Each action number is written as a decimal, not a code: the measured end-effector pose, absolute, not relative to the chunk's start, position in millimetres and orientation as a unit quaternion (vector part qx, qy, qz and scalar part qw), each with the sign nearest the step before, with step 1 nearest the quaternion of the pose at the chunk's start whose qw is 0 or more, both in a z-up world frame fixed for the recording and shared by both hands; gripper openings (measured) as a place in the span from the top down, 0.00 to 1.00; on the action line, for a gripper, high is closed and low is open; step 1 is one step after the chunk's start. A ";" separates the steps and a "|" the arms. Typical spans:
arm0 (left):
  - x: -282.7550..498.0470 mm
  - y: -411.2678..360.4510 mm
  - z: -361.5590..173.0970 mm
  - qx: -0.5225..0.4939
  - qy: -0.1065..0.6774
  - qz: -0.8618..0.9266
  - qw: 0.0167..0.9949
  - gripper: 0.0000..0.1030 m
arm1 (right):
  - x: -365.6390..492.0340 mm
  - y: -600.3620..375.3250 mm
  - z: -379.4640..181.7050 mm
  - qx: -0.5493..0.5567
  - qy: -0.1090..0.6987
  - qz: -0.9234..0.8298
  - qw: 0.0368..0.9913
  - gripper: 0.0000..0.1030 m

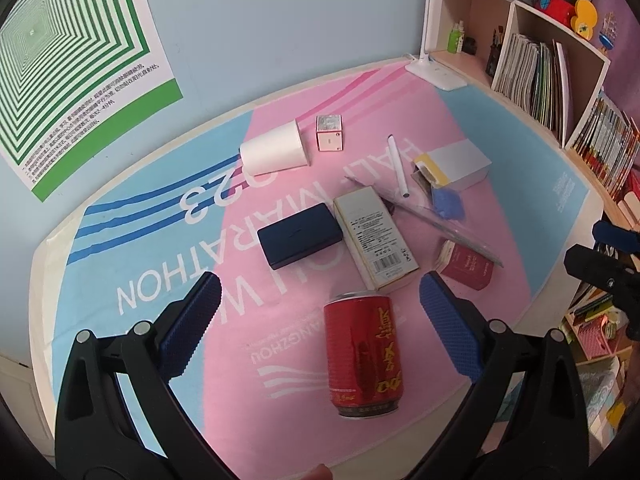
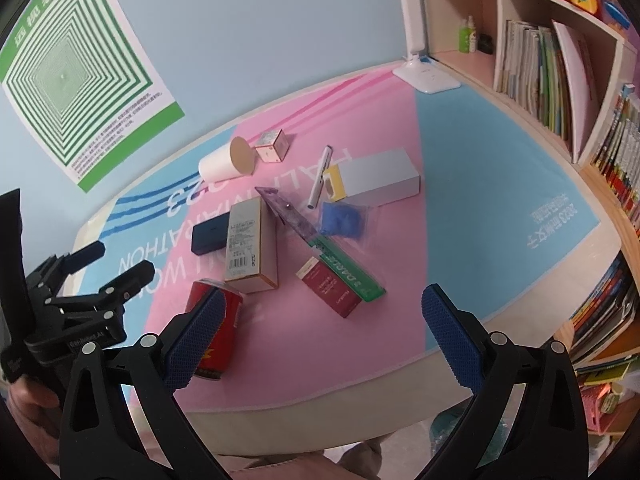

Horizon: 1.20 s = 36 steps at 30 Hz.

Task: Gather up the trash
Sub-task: 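Grasp the navy box with the left tool while the right tool grasps the DARLIE toothbrush package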

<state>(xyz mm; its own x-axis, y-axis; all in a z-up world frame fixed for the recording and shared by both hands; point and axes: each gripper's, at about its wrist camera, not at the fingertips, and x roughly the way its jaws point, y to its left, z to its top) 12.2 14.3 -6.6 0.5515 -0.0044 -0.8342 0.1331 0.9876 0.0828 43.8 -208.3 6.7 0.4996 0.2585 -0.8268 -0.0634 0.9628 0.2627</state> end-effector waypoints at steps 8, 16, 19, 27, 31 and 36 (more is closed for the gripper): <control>27.8 30.6 -24.1 0.094 0.491 -0.049 0.865 0.06 | 60.2 -199.1 -8.7 0.066 0.512 0.115 0.848 0.06; 58.2 45.1 -53.9 0.130 0.516 -0.059 0.845 0.06 | 91.5 -186.0 -31.3 0.047 0.541 0.129 0.830 0.07; 70.2 47.7 -67.2 0.146 0.526 -0.068 0.835 0.06 | 105.8 -180.6 -45.0 0.040 0.559 0.130 0.818 0.24; 102.3 50.3 -101.2 0.194 0.546 -0.096 0.809 0.06 | 138.5 -172.5 -83.1 0.042 0.600 0.123 0.789 0.28; 118.9 49.8 -113.2 0.209 0.552 -0.114 0.799 0.06 | 151.3 -170.0 -99.4 0.043 0.620 0.115 0.775 0.32; 127.3 47.3 -121.5 0.217 0.555 -0.137 0.792 0.08 | 158.6 -169.0 -111.9 0.036 0.631 0.107 0.767 0.35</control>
<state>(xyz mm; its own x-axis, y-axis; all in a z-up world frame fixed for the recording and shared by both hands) 127.3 47.3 -121.5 0.3476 0.0247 -0.9373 0.4577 0.8680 0.1926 158.6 -169.0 -111.9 0.1804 0.2105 -0.9608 -0.1184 0.9744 0.1913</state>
